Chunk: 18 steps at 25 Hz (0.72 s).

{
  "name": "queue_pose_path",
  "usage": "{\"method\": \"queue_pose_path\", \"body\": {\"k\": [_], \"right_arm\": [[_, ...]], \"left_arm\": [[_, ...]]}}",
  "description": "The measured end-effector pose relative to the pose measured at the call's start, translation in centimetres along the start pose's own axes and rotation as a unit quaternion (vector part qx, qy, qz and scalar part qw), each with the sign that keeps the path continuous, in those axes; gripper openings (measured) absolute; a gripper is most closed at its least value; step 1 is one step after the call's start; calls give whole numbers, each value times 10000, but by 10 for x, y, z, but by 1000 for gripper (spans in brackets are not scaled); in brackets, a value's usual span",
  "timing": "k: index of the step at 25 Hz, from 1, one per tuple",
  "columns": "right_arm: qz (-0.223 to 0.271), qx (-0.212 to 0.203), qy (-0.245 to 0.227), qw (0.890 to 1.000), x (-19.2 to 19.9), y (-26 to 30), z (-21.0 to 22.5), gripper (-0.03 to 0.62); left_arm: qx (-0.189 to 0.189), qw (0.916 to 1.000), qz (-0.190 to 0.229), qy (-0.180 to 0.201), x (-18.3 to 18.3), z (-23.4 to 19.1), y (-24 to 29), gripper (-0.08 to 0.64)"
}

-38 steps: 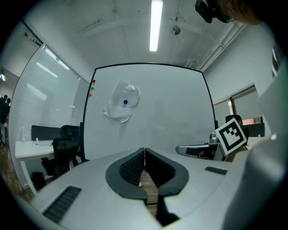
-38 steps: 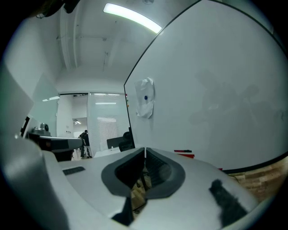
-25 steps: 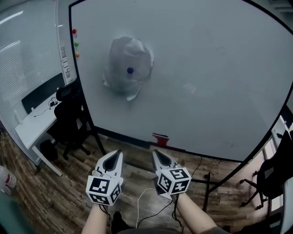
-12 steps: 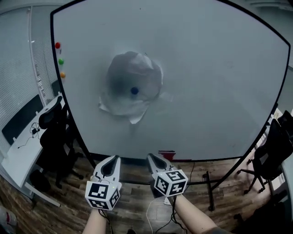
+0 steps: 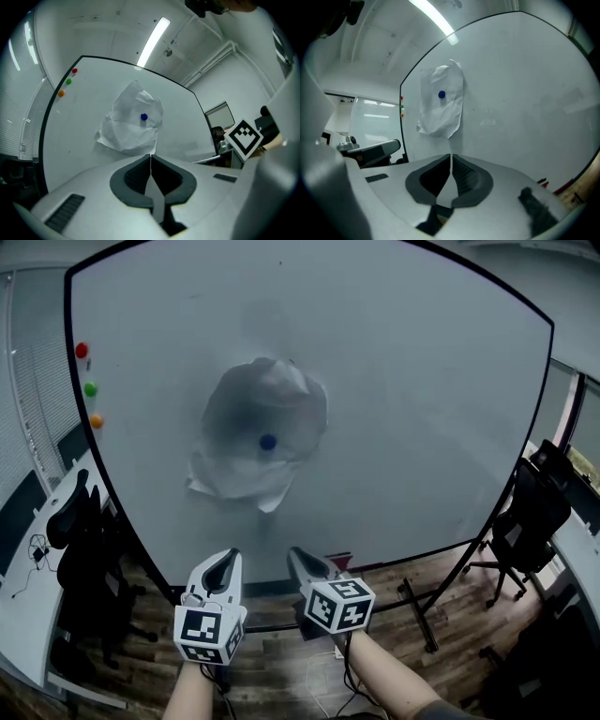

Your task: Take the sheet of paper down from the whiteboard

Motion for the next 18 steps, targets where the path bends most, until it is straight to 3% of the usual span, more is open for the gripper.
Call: {"method": "queue_pose_path", "body": {"k": [6, 12, 15, 18], "right_arm": [[237, 32, 533, 9983, -15, 16, -6, 25], [306, -231, 954, 9947, -31, 42, -10, 29], [228, -402, 1076, 9931, -36, 58, -11, 95], [231, -416, 1101, 9928, -40, 70, -10, 101]], "left_arm": [[277, 9994, -38, -223, 8, -16, 20, 17], [244, 9990, -24, -365, 5, -30, 32, 17], [169, 9990, -6, -419, 0, -38, 37, 17], [121, 9989, -14, -458, 0, -44, 39, 17]]}}
Point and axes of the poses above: the fingertips, and each gripper's own axes: y forward along the fingers, z to its right, x out of its underside, the point moved 7 cm from there along -y, backward along the fingers, and after that the axes turned 5 degrees about y, right-handed, at the moved point
